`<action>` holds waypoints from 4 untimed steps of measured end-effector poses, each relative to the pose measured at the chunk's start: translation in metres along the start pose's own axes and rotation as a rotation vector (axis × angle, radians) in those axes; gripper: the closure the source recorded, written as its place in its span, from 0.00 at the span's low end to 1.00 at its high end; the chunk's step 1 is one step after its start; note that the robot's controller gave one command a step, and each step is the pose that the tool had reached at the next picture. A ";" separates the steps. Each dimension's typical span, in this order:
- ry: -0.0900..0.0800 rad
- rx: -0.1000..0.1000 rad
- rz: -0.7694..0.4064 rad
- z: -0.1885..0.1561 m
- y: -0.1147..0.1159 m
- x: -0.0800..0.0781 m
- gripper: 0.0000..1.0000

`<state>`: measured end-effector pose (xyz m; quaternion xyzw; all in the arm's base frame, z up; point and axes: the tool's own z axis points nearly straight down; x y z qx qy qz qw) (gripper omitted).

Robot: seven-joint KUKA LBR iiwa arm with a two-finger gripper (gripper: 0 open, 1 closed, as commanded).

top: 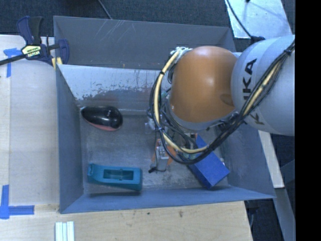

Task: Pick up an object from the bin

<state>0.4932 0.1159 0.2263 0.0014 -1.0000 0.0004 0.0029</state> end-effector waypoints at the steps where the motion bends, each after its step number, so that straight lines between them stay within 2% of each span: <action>1: -0.009 -0.002 0.003 -0.005 -0.001 -0.002 0.00; 2: -0.009 -0.003 0.055 -0.009 -0.047 -0.014 0.00; 3: -0.011 0.001 0.034 -0.002 -0.063 -0.062 0.00; 4: -0.014 -0.003 0.102 0.038 -0.082 -0.049 0.00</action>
Offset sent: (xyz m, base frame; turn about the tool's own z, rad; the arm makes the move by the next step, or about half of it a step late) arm 0.0300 -0.1141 0.0154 0.1346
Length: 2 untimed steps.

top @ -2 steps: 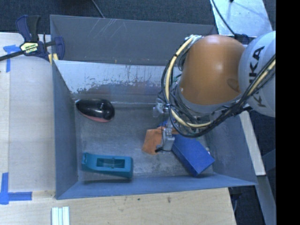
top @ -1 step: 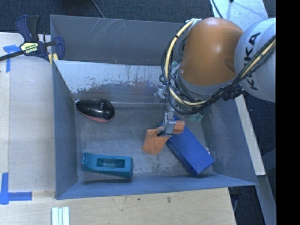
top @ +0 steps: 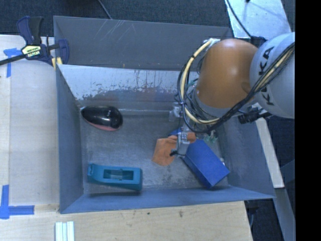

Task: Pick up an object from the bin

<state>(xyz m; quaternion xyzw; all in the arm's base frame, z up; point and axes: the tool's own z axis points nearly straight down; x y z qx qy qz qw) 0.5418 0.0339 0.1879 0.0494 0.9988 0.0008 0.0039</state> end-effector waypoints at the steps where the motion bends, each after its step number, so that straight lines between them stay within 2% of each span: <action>1: 0.006 0.003 0.192 0.034 -0.018 0.009 0.00; 2: 0.006 0.002 0.101 0.088 0.001 -0.009 1.00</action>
Offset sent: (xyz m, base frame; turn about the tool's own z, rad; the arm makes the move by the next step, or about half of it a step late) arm 0.0092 0.0006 -0.0875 0.1004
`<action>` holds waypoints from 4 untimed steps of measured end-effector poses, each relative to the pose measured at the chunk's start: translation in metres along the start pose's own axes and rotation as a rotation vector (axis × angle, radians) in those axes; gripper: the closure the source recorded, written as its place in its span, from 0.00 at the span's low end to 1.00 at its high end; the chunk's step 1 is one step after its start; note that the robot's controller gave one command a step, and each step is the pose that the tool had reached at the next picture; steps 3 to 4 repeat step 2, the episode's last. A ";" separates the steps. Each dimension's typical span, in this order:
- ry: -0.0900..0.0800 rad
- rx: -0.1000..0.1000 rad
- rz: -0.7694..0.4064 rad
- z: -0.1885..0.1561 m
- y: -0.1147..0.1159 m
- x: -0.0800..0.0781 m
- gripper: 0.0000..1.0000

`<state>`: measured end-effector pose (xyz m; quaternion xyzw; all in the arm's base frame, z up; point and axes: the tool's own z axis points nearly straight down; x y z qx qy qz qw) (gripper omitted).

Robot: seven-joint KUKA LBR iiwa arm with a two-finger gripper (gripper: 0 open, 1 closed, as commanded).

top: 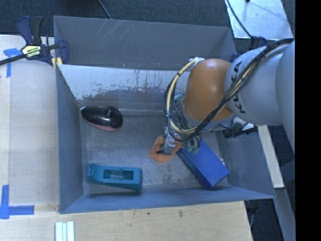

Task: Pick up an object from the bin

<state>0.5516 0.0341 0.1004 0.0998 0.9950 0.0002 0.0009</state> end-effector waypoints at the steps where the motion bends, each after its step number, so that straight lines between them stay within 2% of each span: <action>1: 0.000 0.000 0.000 0.000 0.000 0.000 1.00; 2: -0.006 0.000 0.008 -0.168 -0.053 0.017 1.00; 4: -0.006 0.000 0.008 -0.168 -0.053 0.017 1.00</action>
Offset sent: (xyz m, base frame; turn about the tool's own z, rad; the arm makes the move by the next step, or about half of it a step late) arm -0.0289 -0.0477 0.1661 0.0062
